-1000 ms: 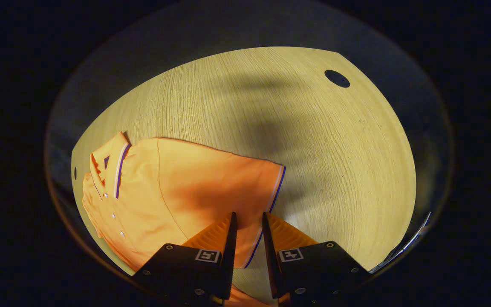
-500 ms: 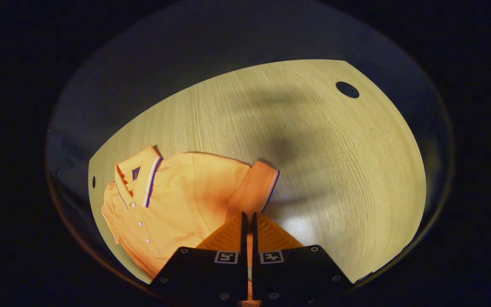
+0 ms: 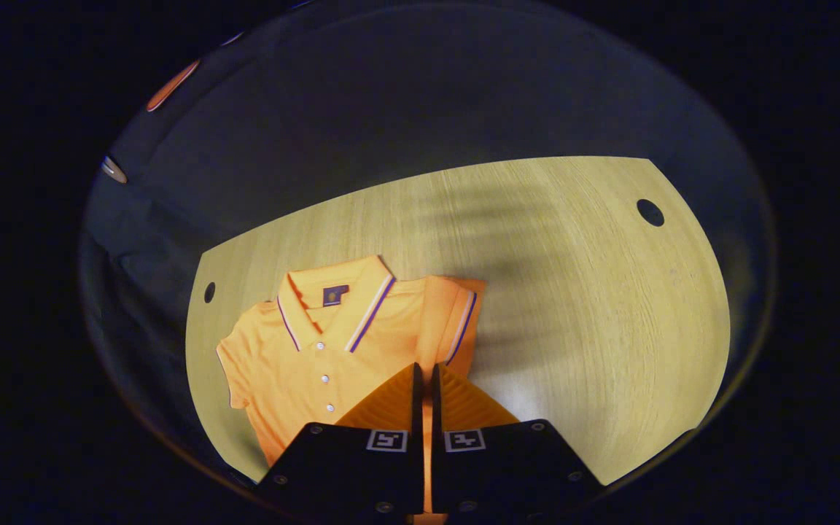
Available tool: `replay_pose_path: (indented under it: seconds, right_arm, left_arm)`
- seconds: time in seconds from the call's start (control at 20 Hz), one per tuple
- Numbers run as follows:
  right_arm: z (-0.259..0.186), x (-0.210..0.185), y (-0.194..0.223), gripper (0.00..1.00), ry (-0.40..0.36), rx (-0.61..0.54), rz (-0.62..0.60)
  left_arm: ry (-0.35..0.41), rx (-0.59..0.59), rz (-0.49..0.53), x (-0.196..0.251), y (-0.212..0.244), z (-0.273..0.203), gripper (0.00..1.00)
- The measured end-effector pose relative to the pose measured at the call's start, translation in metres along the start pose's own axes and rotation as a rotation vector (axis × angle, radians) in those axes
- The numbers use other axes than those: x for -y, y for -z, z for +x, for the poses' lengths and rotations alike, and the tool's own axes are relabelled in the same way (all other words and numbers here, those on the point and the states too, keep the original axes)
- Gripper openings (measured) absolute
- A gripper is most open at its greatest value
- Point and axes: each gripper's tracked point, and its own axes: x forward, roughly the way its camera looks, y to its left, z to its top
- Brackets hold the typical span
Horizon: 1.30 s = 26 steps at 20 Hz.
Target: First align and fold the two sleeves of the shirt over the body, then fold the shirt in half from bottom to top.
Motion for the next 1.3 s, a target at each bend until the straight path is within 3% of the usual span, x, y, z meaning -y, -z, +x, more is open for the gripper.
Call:
replay_pose_path:
  seconds: [0.05,0.1,0.2,0.25,0.35,0.5,0.6,0.7,0.95,1.3]
  right_arm:
    - [-0.003,-0.016,0.002,0.04,-0.036,-0.008,0.009]
    - [-0.002,-0.028,0.007,0.13,-0.062,-0.025,0.008]
    - [-0.006,-0.043,0.012,0.21,-0.091,-0.029,-0.008]
    - [-0.010,-0.047,0.014,0.35,-0.086,-0.014,-0.028]
    - [-0.022,-0.049,0.011,0.50,-0.083,0.019,-0.047]
    - [-0.050,-0.042,0.003,0.63,-0.059,0.096,-0.083]
    - [-0.075,-0.032,-0.007,0.81,-0.017,0.186,-0.111]
    - [-0.102,-0.028,-0.013,0.92,0.003,0.265,-0.115]
    - [-0.157,-0.023,-0.008,0.97,0.021,0.411,-0.073]
    - [-0.221,0.004,0.017,0.97,0.100,0.573,-0.011]
  left_arm:
    - [-0.005,-0.011,-0.010,-0.005,0.005,0.001,0.98]
    - [-0.007,-0.028,-0.022,-0.009,0.010,0.003,0.98]
    - [-0.007,-0.064,-0.051,-0.016,0.021,0.010,0.98]
    - [-0.009,-0.098,-0.075,-0.023,0.030,0.016,0.98]
    - [-0.012,-0.174,-0.088,-0.029,0.045,0.036,0.98]
    - [0.024,-0.282,-0.102,-0.029,0.067,0.061,0.98]
    - [0.061,-0.362,-0.133,-0.027,0.076,0.079,0.98]
    - [0.088,-0.418,-0.134,-0.024,0.081,0.099,0.98]
    - [0.197,-0.611,-0.150,-0.008,0.113,0.152,0.98]
    - [0.221,-0.860,-0.086,0.017,0.158,0.203,0.99]
